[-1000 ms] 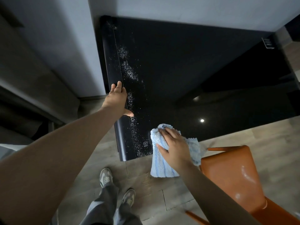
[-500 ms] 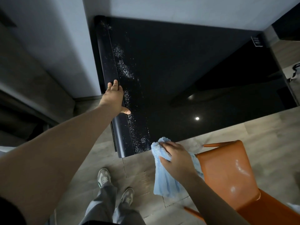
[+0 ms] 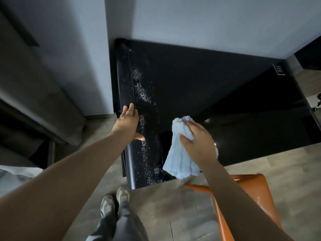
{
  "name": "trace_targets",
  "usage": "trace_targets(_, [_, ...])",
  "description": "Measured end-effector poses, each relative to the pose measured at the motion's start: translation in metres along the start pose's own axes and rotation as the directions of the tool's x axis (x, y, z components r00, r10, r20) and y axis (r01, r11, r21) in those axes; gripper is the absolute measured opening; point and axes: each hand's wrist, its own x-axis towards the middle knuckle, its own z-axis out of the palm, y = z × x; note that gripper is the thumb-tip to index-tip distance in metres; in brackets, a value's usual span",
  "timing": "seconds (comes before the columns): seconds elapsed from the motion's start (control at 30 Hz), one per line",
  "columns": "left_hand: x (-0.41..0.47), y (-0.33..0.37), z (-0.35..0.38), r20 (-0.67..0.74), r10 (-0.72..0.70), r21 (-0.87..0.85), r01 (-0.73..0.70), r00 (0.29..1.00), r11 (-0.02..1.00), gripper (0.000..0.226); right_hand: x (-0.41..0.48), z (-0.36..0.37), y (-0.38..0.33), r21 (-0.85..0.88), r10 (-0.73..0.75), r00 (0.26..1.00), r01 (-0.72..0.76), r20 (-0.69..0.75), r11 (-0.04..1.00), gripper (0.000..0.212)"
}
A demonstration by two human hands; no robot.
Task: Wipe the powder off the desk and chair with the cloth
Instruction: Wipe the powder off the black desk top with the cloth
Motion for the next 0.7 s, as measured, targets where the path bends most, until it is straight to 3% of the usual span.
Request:
trace_targets(0.27, [0.005,-0.002,-0.002,0.018,-0.006,-0.025,0.007,1.0,1.0,0.115,0.106,0.005,-0.027,0.05,-0.154,0.988,0.155,-0.02,0.987,0.042])
trace_targets(0.4, [0.018,-0.009,-0.019,-0.091,-0.012,-0.096,0.003,0.996,0.995,0.094,0.163,0.007,-0.04,0.045,-0.215,0.977,0.214,-0.002,0.976,0.042])
trace_targets(0.53, [0.041,-0.023,-0.041,-0.18,-0.04,-0.151,0.013,0.983,0.988,0.09,0.218,0.008,-0.054,0.044,-0.257,0.966,0.256,0.009,0.966,0.043])
trace_targets(0.7, [0.072,-0.041,-0.057,-0.184,-0.084,-0.17,0.052,0.979,0.984,0.093,0.287,0.015,-0.073,0.038,-0.324,0.946,0.324,0.005,0.945,0.042])
